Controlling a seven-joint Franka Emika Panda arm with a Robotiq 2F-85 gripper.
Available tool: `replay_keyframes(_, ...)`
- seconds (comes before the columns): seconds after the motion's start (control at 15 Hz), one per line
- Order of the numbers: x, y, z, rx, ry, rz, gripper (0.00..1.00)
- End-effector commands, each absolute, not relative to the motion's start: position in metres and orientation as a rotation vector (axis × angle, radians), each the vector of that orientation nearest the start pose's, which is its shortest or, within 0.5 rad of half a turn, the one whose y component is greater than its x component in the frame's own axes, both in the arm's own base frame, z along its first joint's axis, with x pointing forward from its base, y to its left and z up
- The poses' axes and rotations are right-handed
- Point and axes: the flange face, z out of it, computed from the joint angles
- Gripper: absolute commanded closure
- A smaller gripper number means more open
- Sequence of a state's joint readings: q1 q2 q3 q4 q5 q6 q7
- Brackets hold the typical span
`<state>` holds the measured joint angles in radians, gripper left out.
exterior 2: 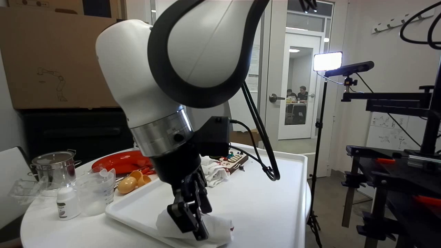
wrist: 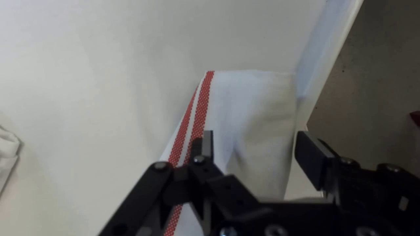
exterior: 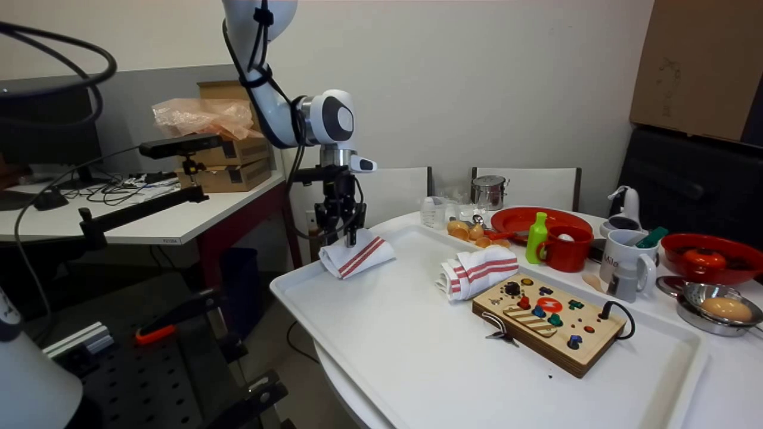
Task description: Fold the towel
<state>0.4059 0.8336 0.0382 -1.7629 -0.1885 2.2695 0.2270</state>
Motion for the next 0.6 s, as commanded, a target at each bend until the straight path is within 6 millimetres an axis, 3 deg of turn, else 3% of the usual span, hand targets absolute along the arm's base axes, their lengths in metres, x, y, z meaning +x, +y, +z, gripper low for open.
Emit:
replay_keyframes(0.0, 0.557, 0.258, 0.066, -3.289, -0.574, 0.474, 0.02)
replay_keyframes(0.2, 0.559, 0.253, 0.067, -3.277, -0.558, 0.499, 0.0)
replay_keyframes(0.53, 0.564, 0.232, 0.094, -3.159, -0.571, 0.655, 0.0)
